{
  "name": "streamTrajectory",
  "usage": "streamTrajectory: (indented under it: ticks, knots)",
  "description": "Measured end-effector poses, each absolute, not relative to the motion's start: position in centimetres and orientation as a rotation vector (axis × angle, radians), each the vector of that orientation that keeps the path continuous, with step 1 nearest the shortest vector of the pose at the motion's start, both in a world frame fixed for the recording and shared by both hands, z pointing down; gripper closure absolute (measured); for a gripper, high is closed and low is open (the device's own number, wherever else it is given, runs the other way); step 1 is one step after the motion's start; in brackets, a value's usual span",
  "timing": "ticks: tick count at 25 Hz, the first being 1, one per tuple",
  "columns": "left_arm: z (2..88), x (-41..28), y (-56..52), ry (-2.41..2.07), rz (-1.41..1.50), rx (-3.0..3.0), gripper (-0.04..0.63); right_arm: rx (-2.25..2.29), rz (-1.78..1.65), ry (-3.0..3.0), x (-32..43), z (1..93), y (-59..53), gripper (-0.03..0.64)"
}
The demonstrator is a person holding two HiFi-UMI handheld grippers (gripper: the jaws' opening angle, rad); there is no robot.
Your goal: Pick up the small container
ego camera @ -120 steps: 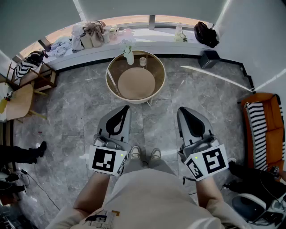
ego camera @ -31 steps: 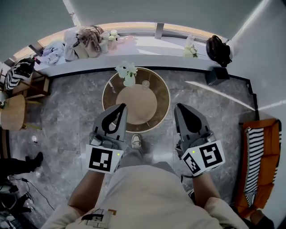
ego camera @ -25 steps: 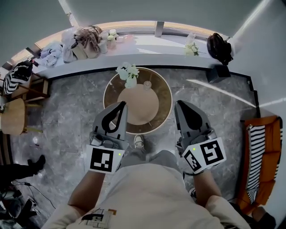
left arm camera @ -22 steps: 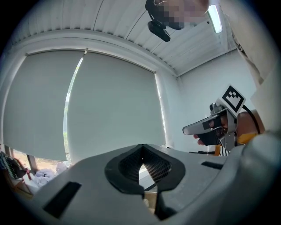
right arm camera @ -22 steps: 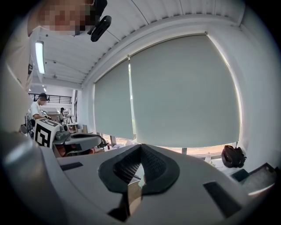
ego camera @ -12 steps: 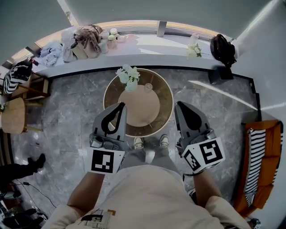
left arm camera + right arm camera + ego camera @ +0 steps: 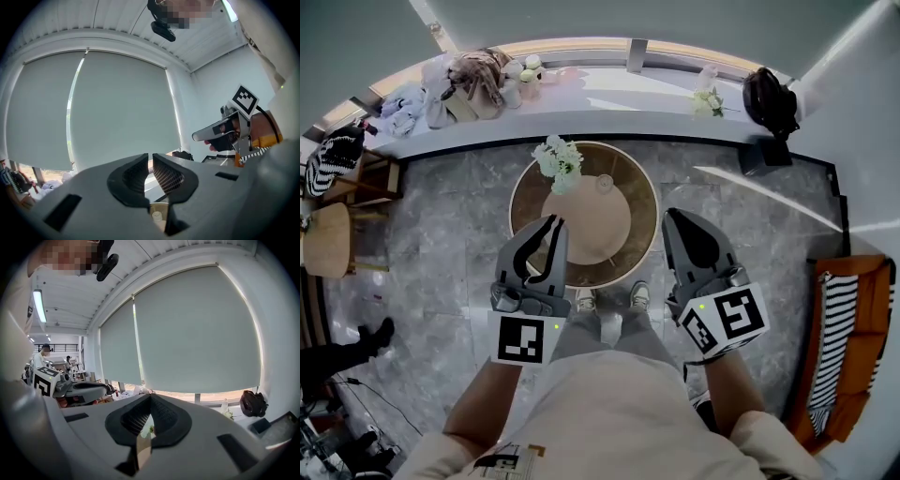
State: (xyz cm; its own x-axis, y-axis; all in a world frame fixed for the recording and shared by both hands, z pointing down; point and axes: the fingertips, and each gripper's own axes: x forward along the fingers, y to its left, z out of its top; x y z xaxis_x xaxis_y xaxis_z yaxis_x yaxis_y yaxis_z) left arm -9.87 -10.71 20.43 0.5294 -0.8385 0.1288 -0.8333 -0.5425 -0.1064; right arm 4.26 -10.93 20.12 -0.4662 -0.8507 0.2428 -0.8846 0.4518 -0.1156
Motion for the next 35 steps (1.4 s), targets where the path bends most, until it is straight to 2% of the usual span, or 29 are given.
streamTrajectory:
  ticks: [4, 14, 26, 35]
  knots:
    - [22.0, -8.2, -11.9, 1.471, -0.263, -2.73, 0.518, 1.507, 0.352, -2.551, 4.6, 21.6, -12.3, 0.612]
    - [26.4, -4.0, -15.6, 1.461, -0.234, -2.769, 0.429, 1.49, 0.341, -2.605, 6.0, 25.2, -17.2, 0.612]
    - [37.5, -1.4, -21.3, 1.413, -0.342, -2.787, 0.383, 1.446, 0.299, -2.581, 6.7, 34.3, -23.0, 0.612]
    - [49.0, -0.4, -24.8, 1.444, -0.422, -2.813, 0.342, 1.456, 0.365, -2.541, 7.7, 43.7, -26.2, 0.612]
